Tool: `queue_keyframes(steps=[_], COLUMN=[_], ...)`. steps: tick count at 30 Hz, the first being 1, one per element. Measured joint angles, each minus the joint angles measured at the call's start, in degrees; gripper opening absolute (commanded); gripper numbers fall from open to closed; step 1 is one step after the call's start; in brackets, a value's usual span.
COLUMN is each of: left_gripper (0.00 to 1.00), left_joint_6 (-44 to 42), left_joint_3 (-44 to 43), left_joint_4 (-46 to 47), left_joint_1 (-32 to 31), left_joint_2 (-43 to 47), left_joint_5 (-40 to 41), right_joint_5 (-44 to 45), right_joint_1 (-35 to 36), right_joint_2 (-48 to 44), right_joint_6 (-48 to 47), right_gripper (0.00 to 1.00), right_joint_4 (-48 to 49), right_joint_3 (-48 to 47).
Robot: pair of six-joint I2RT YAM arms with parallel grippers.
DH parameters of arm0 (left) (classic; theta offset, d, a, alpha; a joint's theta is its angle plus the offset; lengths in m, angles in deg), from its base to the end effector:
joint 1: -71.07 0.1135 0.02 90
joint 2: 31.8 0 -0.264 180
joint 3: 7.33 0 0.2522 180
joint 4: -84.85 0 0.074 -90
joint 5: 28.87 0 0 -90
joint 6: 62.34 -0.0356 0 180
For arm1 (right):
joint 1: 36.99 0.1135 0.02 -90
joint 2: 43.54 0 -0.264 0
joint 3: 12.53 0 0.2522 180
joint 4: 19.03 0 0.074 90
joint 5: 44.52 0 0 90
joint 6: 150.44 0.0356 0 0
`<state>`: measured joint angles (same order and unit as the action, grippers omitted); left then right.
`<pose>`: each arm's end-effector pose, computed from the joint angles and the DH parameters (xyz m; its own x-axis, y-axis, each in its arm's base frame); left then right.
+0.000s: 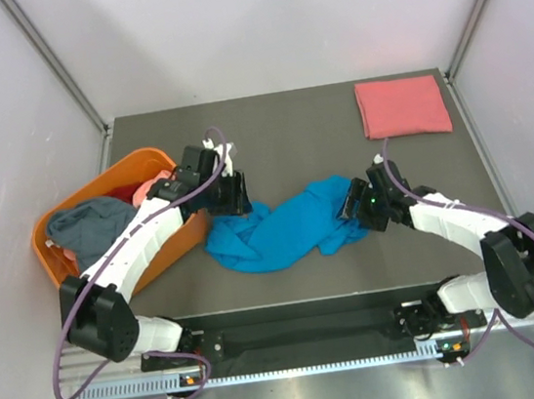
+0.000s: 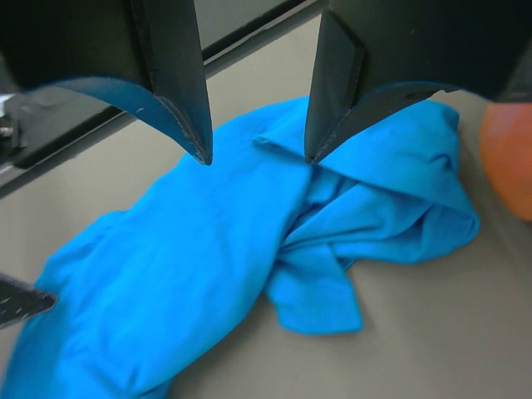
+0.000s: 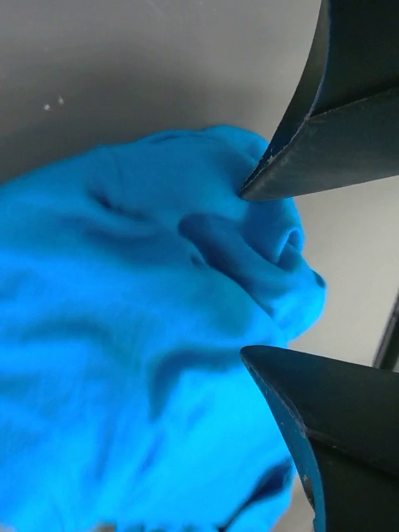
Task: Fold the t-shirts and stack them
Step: Flatten the tshirt out
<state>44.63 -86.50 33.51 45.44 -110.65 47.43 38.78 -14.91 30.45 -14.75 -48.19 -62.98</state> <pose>0.2573 -0.1328 0.2895 -0.8322 0.0848 -0.5479 0.3259 0.8743 -0.3597 0.2252 0.0958 0.1795 -0.8289 0.4307 -0.3569 0.2209 0.8383 0.4985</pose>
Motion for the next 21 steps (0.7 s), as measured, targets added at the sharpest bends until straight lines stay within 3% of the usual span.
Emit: queue_keyframes(steps=[3, 4, 6, 7, 9, 21], left_gripper=[0.53, 0.53, 0.53, 0.53, 0.53, 0.56], left_joint_6=[-0.68, -0.72, -0.74, -0.70, -0.61, 1.16], left_joint_3=[0.68, 1.11, 2.03, 2.82, 4.09, 7.69], left_joint_4=[-1.03, -1.14, -1.51, -1.53, -1.75, -2.64], left_joint_1=[-0.79, -1.22, -2.29, -3.26, -4.76, -10.01], left_joint_2=[-1.81, -2.29, -2.89, -3.15, -3.48, -7.98], left_joint_5=[0.83, 0.96, 1.33, 1.68, 2.25, 5.81], right_joint_5=[1.57, 2.08, 3.17, 3.69, 5.25, 18.95], right_joint_1=[0.66, 0.66, 0.66, 0.68, 0.70, -1.66], right_joint_2=[3.30, 4.00, 4.85, 4.83, 4.24, -9.94], right_joint_6=[0.57, 0.74, 0.42, 0.35, -0.20, -5.92], right_gripper=[0.58, 0.44, 0.27, 0.13, 0.03, 0.00], right_joint_4=[2.51, 2.91, 3.72, 3.58, 3.50, -8.48], right_joint_3=[0.81, 0.94, 1.40, 1.46, 1.42, -4.39])
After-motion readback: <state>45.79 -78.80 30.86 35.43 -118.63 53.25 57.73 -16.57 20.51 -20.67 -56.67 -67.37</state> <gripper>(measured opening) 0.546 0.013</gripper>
